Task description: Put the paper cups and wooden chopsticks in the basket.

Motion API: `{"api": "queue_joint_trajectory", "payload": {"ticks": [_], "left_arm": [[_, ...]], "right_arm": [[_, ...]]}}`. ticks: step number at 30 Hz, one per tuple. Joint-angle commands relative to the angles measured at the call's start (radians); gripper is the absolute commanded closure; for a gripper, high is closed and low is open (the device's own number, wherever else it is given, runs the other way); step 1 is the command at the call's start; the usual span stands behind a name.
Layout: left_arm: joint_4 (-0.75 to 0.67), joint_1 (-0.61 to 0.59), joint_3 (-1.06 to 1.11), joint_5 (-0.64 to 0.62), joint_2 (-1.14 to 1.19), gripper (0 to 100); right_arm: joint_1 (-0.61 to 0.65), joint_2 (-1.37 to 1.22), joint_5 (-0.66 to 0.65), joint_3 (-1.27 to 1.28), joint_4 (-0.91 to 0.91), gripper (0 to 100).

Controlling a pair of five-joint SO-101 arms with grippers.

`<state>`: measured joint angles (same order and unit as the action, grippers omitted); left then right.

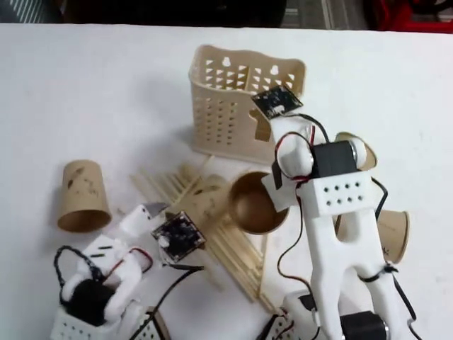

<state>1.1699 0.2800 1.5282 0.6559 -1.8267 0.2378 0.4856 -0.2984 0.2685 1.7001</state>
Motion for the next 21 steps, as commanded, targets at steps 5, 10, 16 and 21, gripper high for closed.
{"api": "queue_joint_trajectory", "payload": {"ticks": [5,10,16,21], "left_arm": [[-0.258,0.008,0.138,0.008,0.005,73],[-0.273,0.012,0.112,-0.021,0.004,89],[-0.244,0.010,0.043,-0.080,0.004,98],[-0.152,0.010,-0.034,-0.140,0.004,98]], "right_arm": [[-0.010,0.096,0.002,-0.005,0.016,97.9],[-0.010,0.125,0.002,-0.006,0.016,97.9],[-0.008,0.163,0.000,-0.038,0.018,97.9],[-0.010,0.166,0.002,-0.146,0.019,97.9]]}}
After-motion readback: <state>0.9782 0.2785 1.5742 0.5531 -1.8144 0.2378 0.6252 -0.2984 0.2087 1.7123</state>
